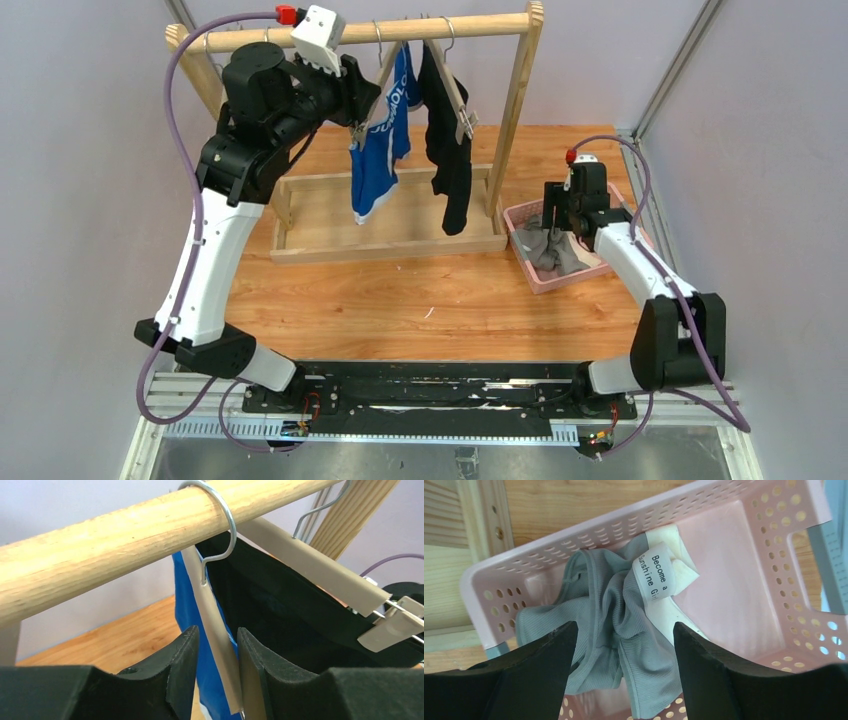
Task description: Remove the underwear clipped to the hanger
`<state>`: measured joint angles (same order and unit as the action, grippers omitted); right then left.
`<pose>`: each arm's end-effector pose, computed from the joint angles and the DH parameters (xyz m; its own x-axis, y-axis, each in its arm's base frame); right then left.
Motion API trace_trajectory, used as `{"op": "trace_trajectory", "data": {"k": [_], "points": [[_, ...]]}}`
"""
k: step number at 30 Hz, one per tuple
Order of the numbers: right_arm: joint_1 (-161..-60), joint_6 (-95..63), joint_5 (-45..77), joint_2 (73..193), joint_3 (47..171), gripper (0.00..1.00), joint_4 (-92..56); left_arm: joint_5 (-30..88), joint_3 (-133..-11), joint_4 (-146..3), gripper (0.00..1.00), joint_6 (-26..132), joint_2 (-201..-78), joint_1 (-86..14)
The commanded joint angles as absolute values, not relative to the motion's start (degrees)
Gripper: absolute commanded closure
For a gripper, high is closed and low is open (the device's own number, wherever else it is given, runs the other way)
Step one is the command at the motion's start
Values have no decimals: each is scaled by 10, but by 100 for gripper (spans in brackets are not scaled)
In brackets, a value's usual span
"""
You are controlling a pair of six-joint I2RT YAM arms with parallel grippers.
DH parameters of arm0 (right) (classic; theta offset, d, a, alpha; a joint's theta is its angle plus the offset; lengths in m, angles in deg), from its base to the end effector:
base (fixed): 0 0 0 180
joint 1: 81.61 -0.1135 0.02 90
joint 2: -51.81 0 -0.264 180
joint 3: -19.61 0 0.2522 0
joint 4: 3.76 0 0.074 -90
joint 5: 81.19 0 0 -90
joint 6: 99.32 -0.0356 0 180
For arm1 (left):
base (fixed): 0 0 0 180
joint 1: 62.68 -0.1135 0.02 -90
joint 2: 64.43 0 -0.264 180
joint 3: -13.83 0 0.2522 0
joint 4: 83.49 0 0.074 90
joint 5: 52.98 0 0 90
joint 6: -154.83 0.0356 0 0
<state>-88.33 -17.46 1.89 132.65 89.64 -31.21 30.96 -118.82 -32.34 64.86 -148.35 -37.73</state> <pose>0.3099 0.0322 0.2591 -0.6119 0.0694 -0.7879 0.0651 0.9972 0.0373 0.2411 -0.1163 0.5610 -0.0380 0.0183 -0.9991 0.5151 0.8571 -0.0039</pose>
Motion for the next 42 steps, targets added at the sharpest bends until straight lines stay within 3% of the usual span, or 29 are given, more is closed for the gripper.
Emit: {"op": "trace_trajectory", "data": {"k": [1, 17, 23, 27, 42], "points": [[-875, -179, 27, 1273, 890, 28, -319, 313, -1185, -330, 58, 658, -1487, -374], [-876, -178, 46, 1196, 884, 28, -328, 342, -1160, -325, 60, 669, -1499, -373], [-877, -178, 48, 1188, 879, 28, -324, 339, -1163, -324, 76, 671, -1510, -373], [-877, -179, 49, 1177, 876, 29, -323, 343, -1161, -325, 99, 671, -1514, -373], [-877, -177, 68, 1167, 860, 29, -310, 352, -1120, -407, 100, 675, -1445, -373]]}}
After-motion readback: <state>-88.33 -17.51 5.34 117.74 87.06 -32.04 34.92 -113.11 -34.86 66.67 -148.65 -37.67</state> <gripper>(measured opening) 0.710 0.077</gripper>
